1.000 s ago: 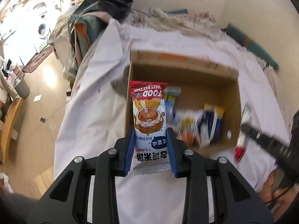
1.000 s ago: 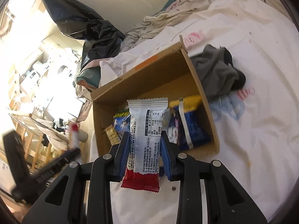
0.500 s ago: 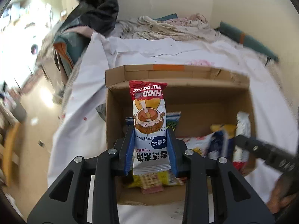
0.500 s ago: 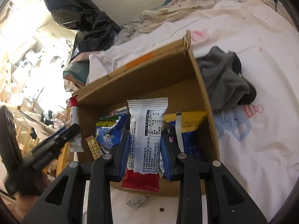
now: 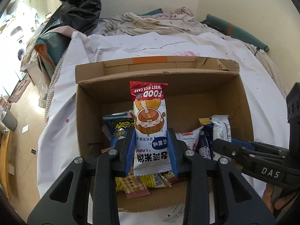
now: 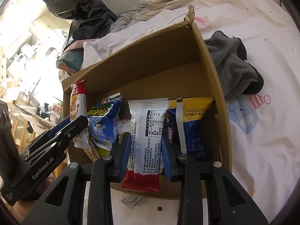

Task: Organize snacks
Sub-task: 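Lower the FOOD pack and white-red bar into the box and open both tools, then withdraw both open tools from the box toward the two remaining bars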

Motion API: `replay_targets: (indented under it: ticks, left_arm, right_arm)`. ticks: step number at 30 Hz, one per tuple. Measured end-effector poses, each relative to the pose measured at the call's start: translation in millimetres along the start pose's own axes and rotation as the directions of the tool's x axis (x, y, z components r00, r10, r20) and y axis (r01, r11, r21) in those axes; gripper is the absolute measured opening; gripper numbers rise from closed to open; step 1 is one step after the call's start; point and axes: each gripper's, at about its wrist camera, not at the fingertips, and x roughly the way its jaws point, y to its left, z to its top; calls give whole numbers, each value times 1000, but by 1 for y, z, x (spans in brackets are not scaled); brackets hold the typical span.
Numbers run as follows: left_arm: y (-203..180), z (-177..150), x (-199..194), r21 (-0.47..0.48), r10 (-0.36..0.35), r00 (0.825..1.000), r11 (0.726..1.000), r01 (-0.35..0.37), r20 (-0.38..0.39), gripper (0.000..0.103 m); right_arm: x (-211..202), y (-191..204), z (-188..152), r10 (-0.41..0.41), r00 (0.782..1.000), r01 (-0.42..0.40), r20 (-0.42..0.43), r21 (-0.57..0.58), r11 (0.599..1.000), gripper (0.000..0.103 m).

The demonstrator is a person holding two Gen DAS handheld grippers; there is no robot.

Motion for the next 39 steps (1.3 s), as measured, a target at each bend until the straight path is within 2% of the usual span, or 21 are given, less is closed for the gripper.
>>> replay_targets:
  ticks: [5, 15, 17, 20, 21, 22, 23, 24, 25, 27, 30, 35, 39]
  left_arm:
    - [-6, -3, 2, 14, -23, 1000, 1000, 23, -18, 29]
    - [0, -9, 6, -21, -26, 999, 999, 26, -44, 29]
    - [0, -9, 5, -22, -30, 999, 999, 29, -45, 32]
    - [-2, -10, 2, 3, -5, 999, 1000, 5, -41, 43]
    - [-3, -10, -1, 12, 9, 999, 1000, -9, -33, 51]
    - [-2, -10, -3, 10, 14, 1000, 1000, -13, -25, 60]
    - [-1, -10, -7, 1, 18, 1000, 1000, -18, -11, 64]
    - [1, -10, -11, -12, 27, 1000, 1000, -26, 8, 73]
    - [3, -10, -15, -21, 33, 999, 999, -33, 21, 82]
    - [8, -9, -21, -42, 37, 998, 999, -35, 46, 89]
    - [12, -10, -28, -49, 21, 998, 999, -19, 53, 89]
    - [17, -17, -45, -50, 36, 996, 998, -31, 85, 89]
    - [23, -25, -53, -86, 26, 998, 996, -20, 66, 89]
  right_arm:
    - [3, -2, 0, -9, 1000, 9, -11, 10, 1000, 34]
    - [0, -2, 1, -4, 1000, 4, 1, 19, 1000, 36]
    - [-2, -2, 1, -1, 1000, 1, 6, 18, 1000, 36]
    - [-6, -3, 1, 5, 1000, -5, 18, 26, 1000, 36]
    - [-8, -3, 2, 2, 1000, -2, 28, 26, 1000, 38]
    - [-10, -2, 3, -7, 999, 6, 39, 23, 1000, 47]
    - [-13, -1, 3, -15, 998, 14, 54, 19, 1000, 54]
    - [-17, 0, 4, -14, 997, 13, 76, 18, 1000, 70]
    - [-21, 0, 4, -13, 995, 11, 97, 18, 1000, 80]
    - [-31, 3, 4, -14, 989, 12, 146, 14, 1000, 84]
    - [-40, 4, 4, -15, 986, 12, 164, 15, 1000, 86]
    - [-56, 6, -7, -18, 986, 16, 164, 15, 1000, 90]
    - [-73, 5, -19, -27, 985, 23, 173, 23, 999, 94]
